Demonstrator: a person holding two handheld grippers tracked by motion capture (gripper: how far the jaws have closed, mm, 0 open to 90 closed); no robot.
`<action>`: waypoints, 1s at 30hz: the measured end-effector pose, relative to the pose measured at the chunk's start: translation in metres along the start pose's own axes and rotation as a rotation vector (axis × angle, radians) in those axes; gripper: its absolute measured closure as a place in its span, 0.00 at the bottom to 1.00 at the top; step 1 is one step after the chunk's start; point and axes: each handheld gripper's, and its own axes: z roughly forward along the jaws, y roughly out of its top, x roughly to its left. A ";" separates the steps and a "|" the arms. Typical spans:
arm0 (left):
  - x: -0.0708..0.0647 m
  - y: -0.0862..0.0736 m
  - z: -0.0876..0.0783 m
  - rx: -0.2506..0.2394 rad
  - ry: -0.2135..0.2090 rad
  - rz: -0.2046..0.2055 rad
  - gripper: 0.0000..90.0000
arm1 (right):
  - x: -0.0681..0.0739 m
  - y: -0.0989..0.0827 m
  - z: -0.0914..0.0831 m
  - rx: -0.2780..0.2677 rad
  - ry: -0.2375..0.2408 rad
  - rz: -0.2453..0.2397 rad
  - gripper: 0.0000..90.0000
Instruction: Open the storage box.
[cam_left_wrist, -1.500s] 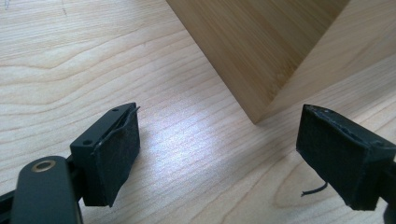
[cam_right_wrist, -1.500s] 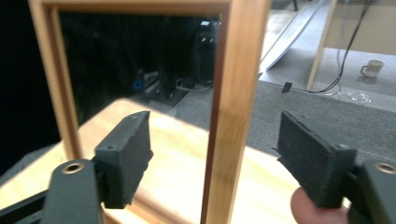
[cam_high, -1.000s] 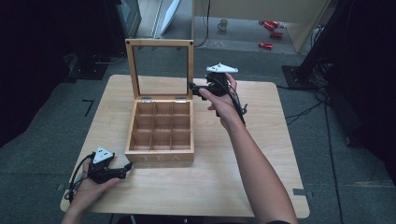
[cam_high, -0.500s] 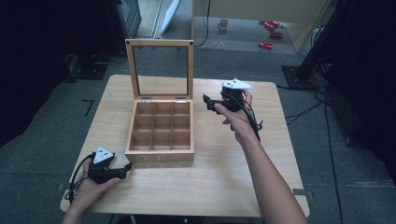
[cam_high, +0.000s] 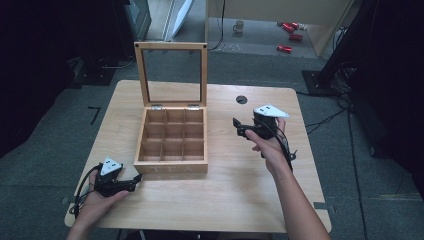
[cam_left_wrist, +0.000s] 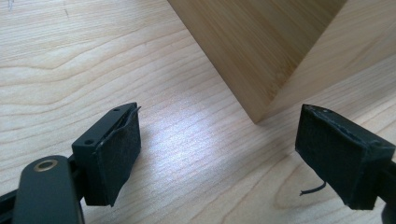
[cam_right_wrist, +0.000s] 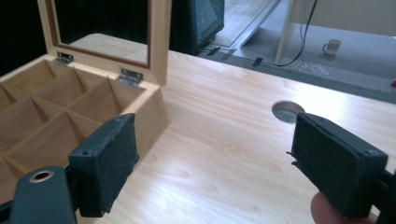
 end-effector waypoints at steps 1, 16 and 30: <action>0.000 0.000 0.000 0.000 0.001 0.000 0.16 | -0.002 -0.003 -0.003 0.002 -0.004 0.002 0.16; -0.002 0.000 0.000 0.005 0.012 0.008 0.17 | -0.029 -0.049 -0.041 0.008 -0.063 0.053 0.16; -0.003 0.000 0.001 0.006 0.021 0.010 0.17 | -0.055 -0.103 -0.065 0.047 -0.140 0.119 0.16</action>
